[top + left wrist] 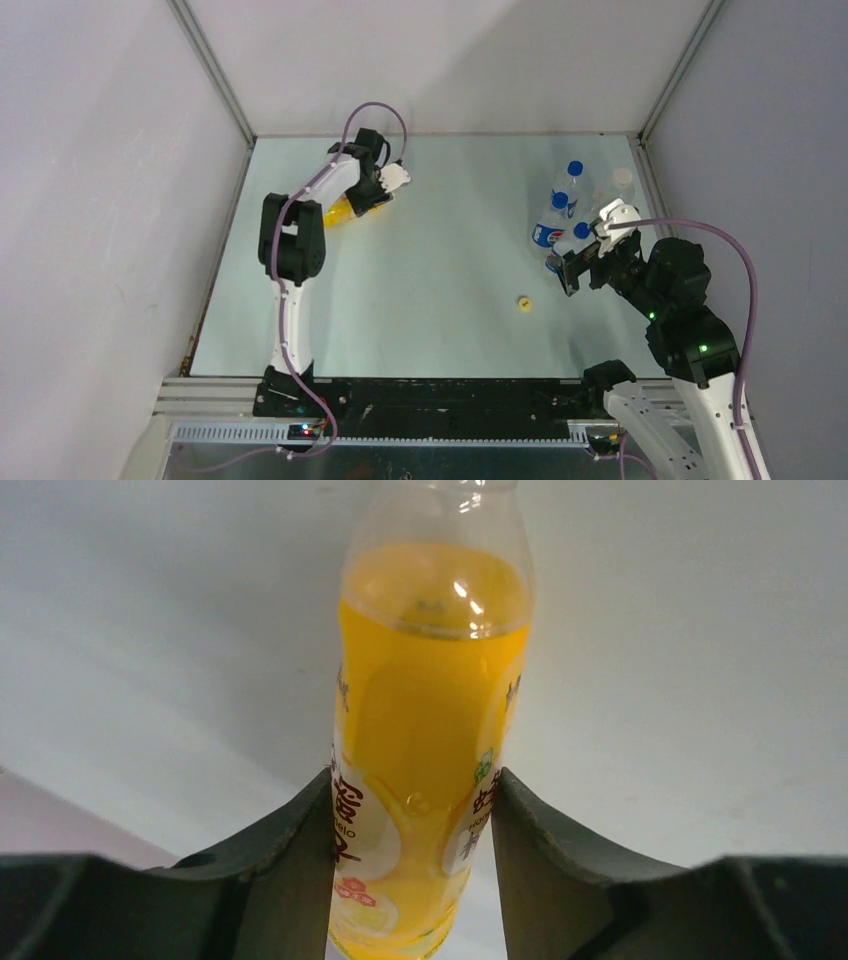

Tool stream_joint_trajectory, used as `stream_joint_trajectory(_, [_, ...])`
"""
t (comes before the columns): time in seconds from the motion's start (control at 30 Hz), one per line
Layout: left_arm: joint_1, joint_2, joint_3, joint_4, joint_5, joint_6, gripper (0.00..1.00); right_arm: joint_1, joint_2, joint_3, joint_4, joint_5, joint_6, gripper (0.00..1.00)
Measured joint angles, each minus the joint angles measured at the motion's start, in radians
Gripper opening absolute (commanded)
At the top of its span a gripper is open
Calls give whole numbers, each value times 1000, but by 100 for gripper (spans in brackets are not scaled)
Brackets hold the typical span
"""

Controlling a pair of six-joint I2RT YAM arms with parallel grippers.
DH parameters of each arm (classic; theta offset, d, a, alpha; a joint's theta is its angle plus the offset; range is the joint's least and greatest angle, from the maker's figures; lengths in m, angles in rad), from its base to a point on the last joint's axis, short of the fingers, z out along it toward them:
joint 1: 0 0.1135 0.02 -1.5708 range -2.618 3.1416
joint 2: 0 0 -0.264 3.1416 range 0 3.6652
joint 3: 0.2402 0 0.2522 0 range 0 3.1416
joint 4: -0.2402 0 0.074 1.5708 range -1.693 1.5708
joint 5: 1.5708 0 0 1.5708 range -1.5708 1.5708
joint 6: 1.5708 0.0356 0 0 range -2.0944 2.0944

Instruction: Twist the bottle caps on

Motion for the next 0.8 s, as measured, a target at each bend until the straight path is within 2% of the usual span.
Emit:
stream_joint_trajectory(0.2, [-18,-19,39,-130,233,-206,54,0,13,0,-1,-71,95,99])
stream_joint_trajectory(0.27, [-27,-68,-37,-106,309,-279,53,-1,7,0,0,-117,127,99])
stream_joint_trajectory(0.37, [-60,-198,-235,-40,384,-399,53,-3,-22,-10,22,-198,177,99])
stream_joint_trajectory(0.5, [-142,-304,-400,16,391,-521,54,-3,-77,-76,70,-287,233,99])
stream_joint_trajectory(0.63, [-230,-407,-546,97,339,-631,56,6,-43,-111,68,-346,280,99])
stream_joint_trajectory(0.7, [-268,-461,-617,129,308,-683,56,25,1,-113,60,-336,310,99])
stream_joint_trajectory(0.8, [-326,-550,-726,191,254,-772,56,119,92,-115,31,-265,365,99])
